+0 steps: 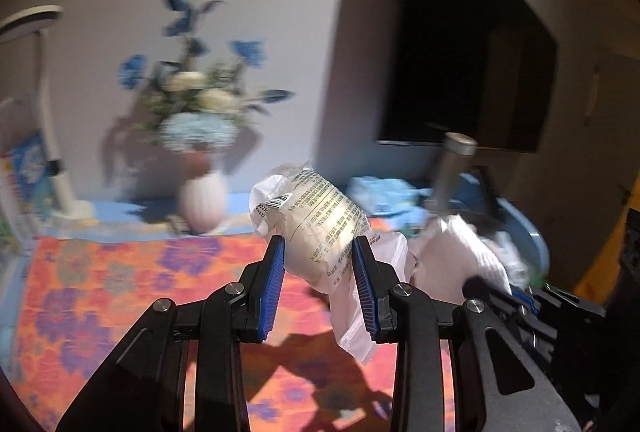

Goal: Organize soft objects
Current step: 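Carry the white cloth and clear bag onto the glass plate and open both tools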

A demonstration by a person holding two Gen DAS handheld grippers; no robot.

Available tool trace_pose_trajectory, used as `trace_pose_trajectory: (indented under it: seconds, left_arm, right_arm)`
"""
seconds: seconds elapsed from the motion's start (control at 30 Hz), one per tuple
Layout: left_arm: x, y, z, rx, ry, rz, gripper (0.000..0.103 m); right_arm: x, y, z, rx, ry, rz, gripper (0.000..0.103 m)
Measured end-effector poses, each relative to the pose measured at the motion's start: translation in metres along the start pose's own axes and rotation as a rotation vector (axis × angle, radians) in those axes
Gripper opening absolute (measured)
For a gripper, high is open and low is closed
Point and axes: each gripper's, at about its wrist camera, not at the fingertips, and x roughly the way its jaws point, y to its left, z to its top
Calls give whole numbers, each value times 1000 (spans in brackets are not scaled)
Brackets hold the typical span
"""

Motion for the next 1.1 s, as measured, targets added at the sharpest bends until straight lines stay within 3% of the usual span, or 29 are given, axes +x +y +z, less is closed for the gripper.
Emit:
trace_pose_trajectory:
  seconds: [0.23, 0.43, 0.8, 0.87, 0.9, 0.93, 0.97, 1.07, 1.1]
  left_arm:
    - [32, -92, 22, 107, 8, -180, 31]
    - [72, -156, 34, 191, 44, -263, 31]
    - [145, -196, 25, 221, 171, -296, 33]
    - [153, -201, 21, 246, 189, -282, 38]
    - [157, -205, 19, 257, 205, -282, 45]
    - [160, -206, 18, 258, 213, -284, 45]
    - [162, -207, 17, 258, 222, -283, 49]
    - [166, -201, 17, 247, 223, -278, 73]
    - [163, -199, 16, 247, 210, -274, 73]
  right_arm:
    - [-43, -84, 15, 130, -86, -169, 7]
    - [-48, -148, 23, 203, -81, -326, 7]
    - [-35, -209, 33, 232, -50, -436, 7]
    - [-25, -221, 32, 249, -8, -416, 14]
    - [-18, -227, 31, 261, 26, -397, 26]
    - [-14, -230, 30, 268, 45, -387, 45]
    - [-13, -235, 27, 282, 54, -380, 52]
    - [-22, -244, 20, 324, 33, -362, 55]
    - [-23, -246, 20, 336, 29, -347, 55]
